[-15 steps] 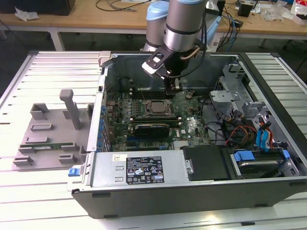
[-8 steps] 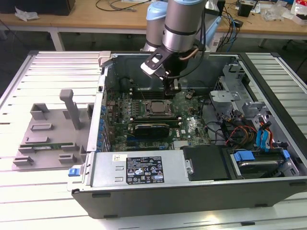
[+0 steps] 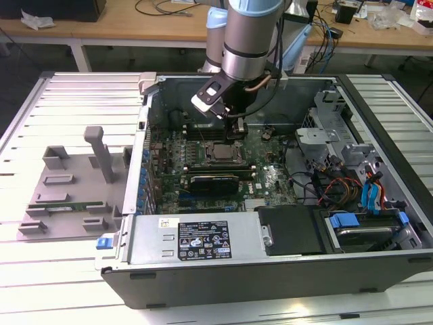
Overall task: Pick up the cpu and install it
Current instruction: 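Close the cpu cover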
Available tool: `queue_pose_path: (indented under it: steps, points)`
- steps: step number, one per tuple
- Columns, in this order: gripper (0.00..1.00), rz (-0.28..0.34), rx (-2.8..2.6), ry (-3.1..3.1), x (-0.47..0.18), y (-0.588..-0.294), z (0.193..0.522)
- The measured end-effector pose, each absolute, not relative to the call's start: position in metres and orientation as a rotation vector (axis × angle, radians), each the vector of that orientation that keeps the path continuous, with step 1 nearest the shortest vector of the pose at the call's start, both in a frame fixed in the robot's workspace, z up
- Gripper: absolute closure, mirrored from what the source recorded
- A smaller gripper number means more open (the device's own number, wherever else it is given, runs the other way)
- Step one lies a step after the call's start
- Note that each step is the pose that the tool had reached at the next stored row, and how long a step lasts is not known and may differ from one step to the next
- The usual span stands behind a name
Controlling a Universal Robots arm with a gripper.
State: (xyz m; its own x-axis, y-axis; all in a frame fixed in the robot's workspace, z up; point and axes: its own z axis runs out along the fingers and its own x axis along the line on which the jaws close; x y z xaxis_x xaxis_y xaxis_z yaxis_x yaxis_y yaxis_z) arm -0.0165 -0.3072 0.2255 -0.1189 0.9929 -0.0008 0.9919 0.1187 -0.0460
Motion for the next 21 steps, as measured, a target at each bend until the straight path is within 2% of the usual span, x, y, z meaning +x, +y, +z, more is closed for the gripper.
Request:
queue_pose_path:
  steps: [15, 21]
  points:
    - [0.89, 0.057, -2.065, -2.327, -0.029, -0.308, 0.201]
    - [0.89, 0.056, -2.065, -2.327, -0.029, -0.308, 0.203]
